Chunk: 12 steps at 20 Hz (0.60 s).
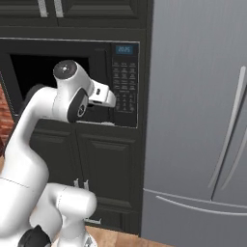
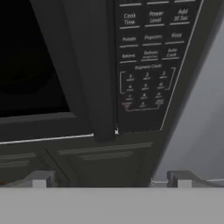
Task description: The microwave is finished heating the shrimp and potato. Take the bowl containing the food and place it on the dining counter.
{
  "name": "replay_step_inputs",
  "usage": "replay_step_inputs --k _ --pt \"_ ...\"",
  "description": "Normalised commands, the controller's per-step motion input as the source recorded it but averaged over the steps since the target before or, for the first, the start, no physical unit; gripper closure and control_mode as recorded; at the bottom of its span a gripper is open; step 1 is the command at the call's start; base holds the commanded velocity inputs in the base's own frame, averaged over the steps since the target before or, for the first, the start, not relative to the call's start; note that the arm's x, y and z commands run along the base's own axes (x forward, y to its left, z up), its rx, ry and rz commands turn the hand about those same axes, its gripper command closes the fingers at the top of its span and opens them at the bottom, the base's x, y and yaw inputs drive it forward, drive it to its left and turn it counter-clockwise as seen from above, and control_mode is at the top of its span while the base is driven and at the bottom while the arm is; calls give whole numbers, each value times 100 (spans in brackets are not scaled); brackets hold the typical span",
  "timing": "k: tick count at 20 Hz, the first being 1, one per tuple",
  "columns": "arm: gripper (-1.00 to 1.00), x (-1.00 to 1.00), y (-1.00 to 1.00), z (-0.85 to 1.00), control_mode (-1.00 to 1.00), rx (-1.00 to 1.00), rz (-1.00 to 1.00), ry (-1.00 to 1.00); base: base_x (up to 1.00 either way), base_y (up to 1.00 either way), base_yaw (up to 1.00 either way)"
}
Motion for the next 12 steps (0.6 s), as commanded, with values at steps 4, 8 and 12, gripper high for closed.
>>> replay_step_inputs --k 4,8,12 --pt "-100 42 -3 0 -100 0 -1 -15 0 0 0" --pt "-100 40 1 -8 -100 0 0 -30 0 0 0" --pt "-100 46 0 1 -100 0 0 -15 0 0 0"
